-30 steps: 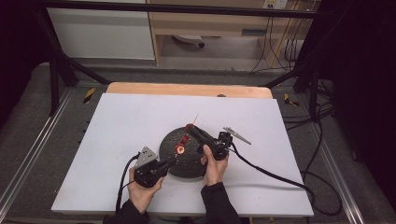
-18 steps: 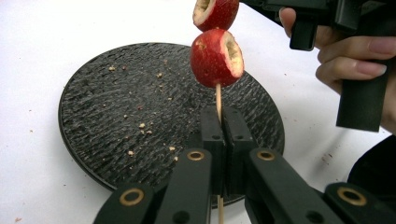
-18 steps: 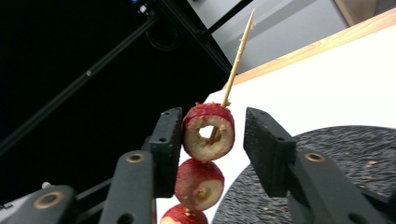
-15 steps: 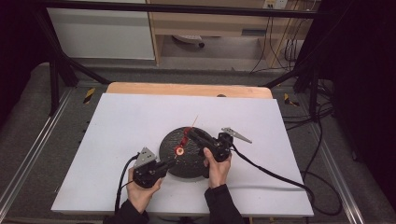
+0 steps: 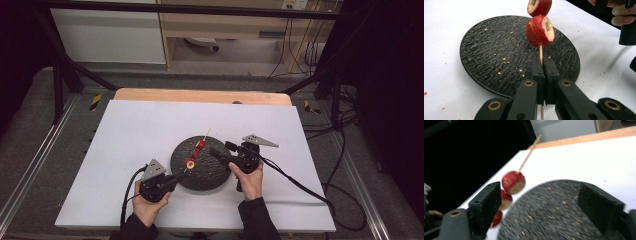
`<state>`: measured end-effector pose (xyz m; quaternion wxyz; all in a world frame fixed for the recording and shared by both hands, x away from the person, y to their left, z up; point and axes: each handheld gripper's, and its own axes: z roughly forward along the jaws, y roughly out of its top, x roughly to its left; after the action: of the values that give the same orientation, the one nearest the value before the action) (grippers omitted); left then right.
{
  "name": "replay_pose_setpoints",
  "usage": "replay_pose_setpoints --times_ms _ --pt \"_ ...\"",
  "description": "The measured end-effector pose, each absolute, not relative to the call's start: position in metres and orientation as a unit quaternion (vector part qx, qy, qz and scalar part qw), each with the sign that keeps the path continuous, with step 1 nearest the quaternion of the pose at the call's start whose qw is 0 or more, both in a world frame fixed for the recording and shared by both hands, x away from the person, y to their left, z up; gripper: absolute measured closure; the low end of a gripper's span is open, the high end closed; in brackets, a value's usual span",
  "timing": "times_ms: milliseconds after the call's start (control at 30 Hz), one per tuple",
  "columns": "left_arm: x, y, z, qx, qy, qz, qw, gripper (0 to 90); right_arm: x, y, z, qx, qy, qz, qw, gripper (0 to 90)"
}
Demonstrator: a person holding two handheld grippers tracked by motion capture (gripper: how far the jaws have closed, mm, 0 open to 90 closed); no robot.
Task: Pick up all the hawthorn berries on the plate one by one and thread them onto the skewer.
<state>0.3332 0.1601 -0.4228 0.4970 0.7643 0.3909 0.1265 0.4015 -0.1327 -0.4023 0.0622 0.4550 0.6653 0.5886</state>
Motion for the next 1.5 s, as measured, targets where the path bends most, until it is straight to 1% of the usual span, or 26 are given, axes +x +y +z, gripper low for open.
replay_pose_setpoints --times_ms 200,333,633,1133,1500 --pt "0.335 0.165 -0.422 0.771 0.388 0.122 0.491 88.3 0.401 -0.145 -0.407 0.443 0.707 0.545 0.082 7.4" --pt "0.336 0.168 -0.421 0.773 0.386 0.119 0.489 88.3 0.400 -0.155 -0.412 0.435 0.731 0.518 0.095 5.0" --pt "0.339 0.179 -0.417 0.783 0.384 0.115 0.475 88.3 0.393 -0.175 -0.423 0.417 0.774 0.465 0.103 0.7" --pt "0.357 0.175 -0.399 0.811 0.372 0.104 0.440 88.3 0.377 -0.215 -0.445 0.413 0.798 0.425 0.109 0.7" --pt "0.375 0.162 -0.399 0.823 0.374 0.097 0.416 88.3 0.365 -0.239 -0.449 0.410 0.798 0.428 0.105 0.9"
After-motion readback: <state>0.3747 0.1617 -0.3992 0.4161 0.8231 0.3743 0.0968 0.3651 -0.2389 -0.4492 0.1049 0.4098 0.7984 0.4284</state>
